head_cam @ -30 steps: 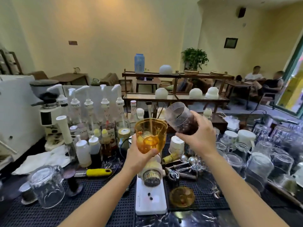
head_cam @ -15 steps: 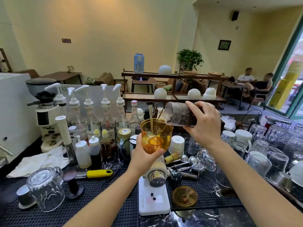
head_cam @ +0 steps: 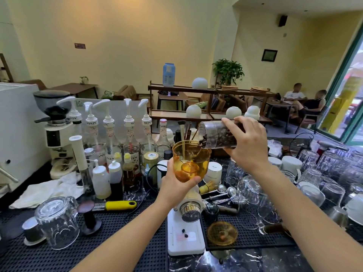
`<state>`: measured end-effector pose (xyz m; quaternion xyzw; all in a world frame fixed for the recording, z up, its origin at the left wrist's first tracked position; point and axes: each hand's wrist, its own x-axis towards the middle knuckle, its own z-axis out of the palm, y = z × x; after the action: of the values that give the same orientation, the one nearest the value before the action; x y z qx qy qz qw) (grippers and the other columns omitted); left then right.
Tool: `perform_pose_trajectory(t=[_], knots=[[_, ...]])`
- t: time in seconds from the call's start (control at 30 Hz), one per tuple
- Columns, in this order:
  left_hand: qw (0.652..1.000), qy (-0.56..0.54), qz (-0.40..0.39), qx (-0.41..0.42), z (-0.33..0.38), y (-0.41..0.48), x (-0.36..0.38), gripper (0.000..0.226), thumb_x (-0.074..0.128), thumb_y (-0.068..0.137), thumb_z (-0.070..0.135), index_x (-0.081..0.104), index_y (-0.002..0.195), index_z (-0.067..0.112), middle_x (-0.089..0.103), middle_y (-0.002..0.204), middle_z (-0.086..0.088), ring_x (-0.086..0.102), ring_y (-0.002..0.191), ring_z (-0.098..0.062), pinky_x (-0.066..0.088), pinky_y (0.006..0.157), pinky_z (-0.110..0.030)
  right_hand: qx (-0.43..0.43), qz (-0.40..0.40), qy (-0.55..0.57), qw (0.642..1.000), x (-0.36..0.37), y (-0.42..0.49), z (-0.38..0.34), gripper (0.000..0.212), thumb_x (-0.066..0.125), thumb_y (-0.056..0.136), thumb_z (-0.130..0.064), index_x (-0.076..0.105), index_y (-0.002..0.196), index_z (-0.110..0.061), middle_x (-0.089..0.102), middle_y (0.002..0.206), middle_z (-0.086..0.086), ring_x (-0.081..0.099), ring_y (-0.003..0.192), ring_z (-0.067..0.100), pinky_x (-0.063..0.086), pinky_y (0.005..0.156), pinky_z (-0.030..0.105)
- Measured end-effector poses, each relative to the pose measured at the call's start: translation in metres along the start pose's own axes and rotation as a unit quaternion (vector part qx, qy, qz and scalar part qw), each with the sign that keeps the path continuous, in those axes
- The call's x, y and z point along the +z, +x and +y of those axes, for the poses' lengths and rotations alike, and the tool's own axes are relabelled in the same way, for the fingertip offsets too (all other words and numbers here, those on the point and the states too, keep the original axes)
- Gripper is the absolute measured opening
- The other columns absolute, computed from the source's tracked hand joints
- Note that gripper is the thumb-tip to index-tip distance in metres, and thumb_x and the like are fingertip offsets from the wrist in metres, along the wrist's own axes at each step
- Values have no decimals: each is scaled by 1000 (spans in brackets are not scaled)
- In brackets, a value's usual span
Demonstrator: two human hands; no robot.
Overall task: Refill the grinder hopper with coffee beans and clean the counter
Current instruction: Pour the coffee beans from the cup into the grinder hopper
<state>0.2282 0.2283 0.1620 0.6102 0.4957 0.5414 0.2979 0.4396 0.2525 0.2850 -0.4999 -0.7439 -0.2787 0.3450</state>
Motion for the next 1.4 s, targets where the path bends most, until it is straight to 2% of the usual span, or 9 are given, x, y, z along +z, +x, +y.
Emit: perform_pose_trajectory(t=[0.37,0.53,0.7,0.8,1.07,1.3,1.4], knots=[[1000,2,-2,-10,-4,1,1,80,74,48,75,24,110,65,61,102,22,58,87,15,39,66,-4,-23,-5,-22,999,-3,3,1,72,77,68,-32,48,133,-23,53,124,17,45,117,37,32,97,51],[1000,2,3,-4,-2,1,1,77,75,50,73,24,107,68,59,99,28,55,87,20,41,61,1,-27,-5,-22,999,-4,4,0,71,78,68,-31,49,132,-22,54,123,18,46,116,38,32,97,51],[1000,0,3,-5,-2,1,1,78,74,50,73,24,109,66,59,101,25,56,89,17,41,65,-4,-32,-7,-26,999,-6,5,-2,71,79,68,-30,50,131,-21,54,123,20,46,116,38,32,97,52],[1000,-2,5,-7,-2,0,1,78,73,49,75,25,110,65,59,102,25,54,89,19,42,61,0,-36,-11,-33,999,-7,6,-2,71,79,68,-29,49,132,-21,53,123,21,46,116,39,32,97,51],[1000,1,5,-6,0,0,1,78,72,49,77,24,109,67,54,103,29,49,89,26,38,60,4,-36,-12,-37,999,-7,6,-2,70,78,69,-31,49,132,-22,54,122,20,46,115,39,33,96,51],[1000,-1,-2,-11,0,-1,0,93,70,47,79,26,124,50,55,102,28,53,87,18,39,63,-2,-41,-3,-45,998,-5,6,-1,69,77,69,-33,49,131,-24,54,122,19,46,113,37,32,95,50],[1000,-4,-6,-15,-1,-1,0,94,70,47,79,26,125,50,55,103,28,53,87,17,38,64,-3,-25,-1,-30,999,-4,4,-1,70,77,67,-34,50,130,-24,55,121,17,47,113,37,33,94,50]])
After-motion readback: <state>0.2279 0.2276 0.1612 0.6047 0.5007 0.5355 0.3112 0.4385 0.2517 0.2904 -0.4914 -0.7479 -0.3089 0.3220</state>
